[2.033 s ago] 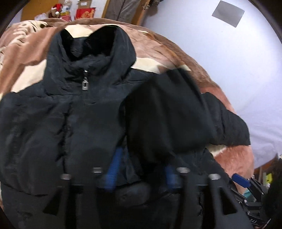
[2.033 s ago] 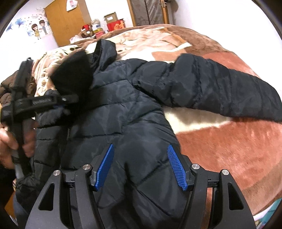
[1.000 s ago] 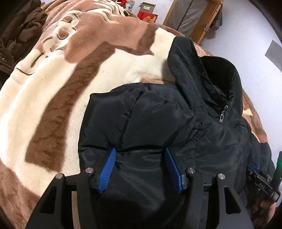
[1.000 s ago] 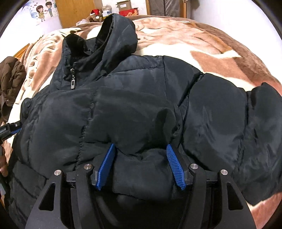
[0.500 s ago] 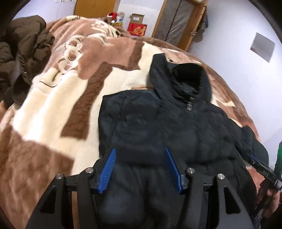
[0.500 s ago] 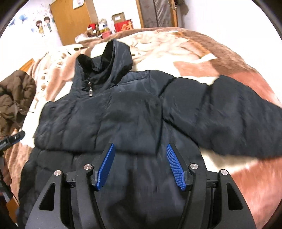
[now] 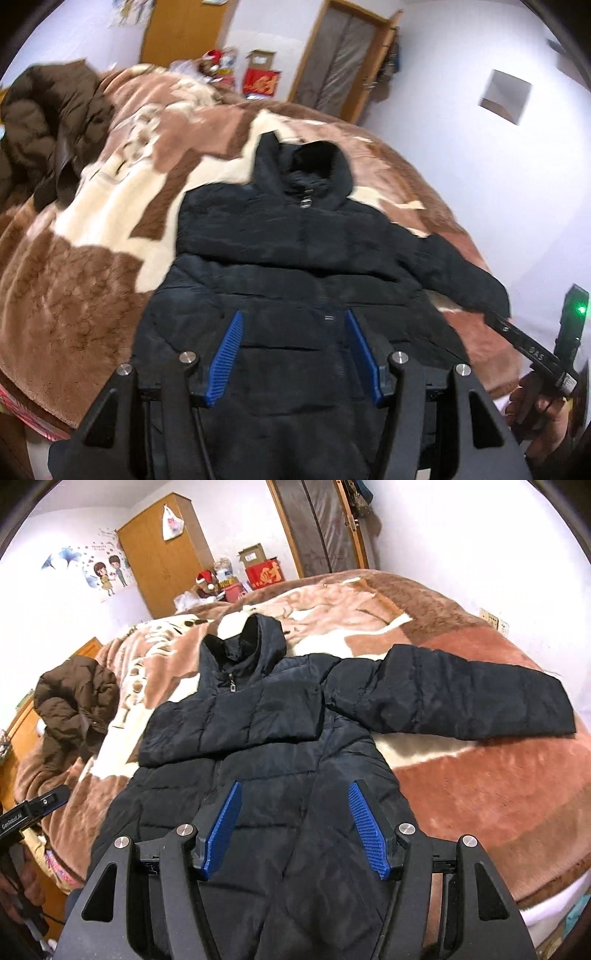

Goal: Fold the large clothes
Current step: 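Grasp the other sleeve cuff with the right tool and fold it across the body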

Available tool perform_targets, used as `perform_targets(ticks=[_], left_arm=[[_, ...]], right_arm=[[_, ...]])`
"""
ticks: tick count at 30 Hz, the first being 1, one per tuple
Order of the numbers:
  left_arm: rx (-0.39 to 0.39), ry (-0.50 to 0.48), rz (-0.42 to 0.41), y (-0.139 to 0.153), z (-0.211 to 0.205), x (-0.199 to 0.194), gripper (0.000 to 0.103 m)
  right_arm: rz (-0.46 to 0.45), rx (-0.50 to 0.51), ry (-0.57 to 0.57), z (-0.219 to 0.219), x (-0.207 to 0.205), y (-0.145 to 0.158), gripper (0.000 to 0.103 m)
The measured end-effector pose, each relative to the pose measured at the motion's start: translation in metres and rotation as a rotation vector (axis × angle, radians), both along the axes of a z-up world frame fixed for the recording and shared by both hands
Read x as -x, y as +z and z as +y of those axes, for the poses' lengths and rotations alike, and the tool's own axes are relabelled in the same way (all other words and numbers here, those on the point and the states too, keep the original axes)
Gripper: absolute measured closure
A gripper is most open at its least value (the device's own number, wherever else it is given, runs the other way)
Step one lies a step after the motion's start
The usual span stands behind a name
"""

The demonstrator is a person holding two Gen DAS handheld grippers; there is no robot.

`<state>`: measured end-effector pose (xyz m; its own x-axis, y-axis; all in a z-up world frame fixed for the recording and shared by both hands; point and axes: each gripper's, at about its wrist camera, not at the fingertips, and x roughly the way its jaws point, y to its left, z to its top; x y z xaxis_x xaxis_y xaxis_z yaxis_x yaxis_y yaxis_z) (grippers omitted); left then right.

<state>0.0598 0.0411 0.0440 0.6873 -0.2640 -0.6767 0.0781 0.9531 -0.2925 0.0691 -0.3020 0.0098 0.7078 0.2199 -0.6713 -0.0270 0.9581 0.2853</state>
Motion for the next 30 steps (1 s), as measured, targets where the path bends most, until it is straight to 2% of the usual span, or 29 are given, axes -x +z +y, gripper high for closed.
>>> perform_targets(ticks=[6,11,14,17,25,30], left_arm=[[-0.006,-0.072,-0.121,0.047,-0.041,0.01,0.044],[-0.003,-0.095,-0.213,0.09,-0.055,-0.006,0.044],[-0.023,-0.09,-0.239,0.099,-0.06,-0.017,0.044],[-0.035,-0.072,-0.21,0.084,-0.061,-0.03,0.044],[-0.121,-0.053,-0.049,0.003,-0.066,-0.071,0.044],[-0.158,-0.028,-0.012,-0.032,-0.059,-0.097,0.044]], right_arm=[[-0.034,-0.007,-0.05,-0.022,0.018,0.015,0.042],[-0.056,-0.015,-0.095,-0.045,0.017,0.025,0.042],[-0.054,-0.01,-0.137,-0.062,0.013,0.022,0.042],[-0.015,-0.024,-0.19,-0.083,0.004,0.008,0.042],[0.1,-0.08,-0.343,-0.148,-0.033,-0.05,0.042],[0.161,-0.12,-0.452,-0.193,-0.064,-0.088,0.042]])
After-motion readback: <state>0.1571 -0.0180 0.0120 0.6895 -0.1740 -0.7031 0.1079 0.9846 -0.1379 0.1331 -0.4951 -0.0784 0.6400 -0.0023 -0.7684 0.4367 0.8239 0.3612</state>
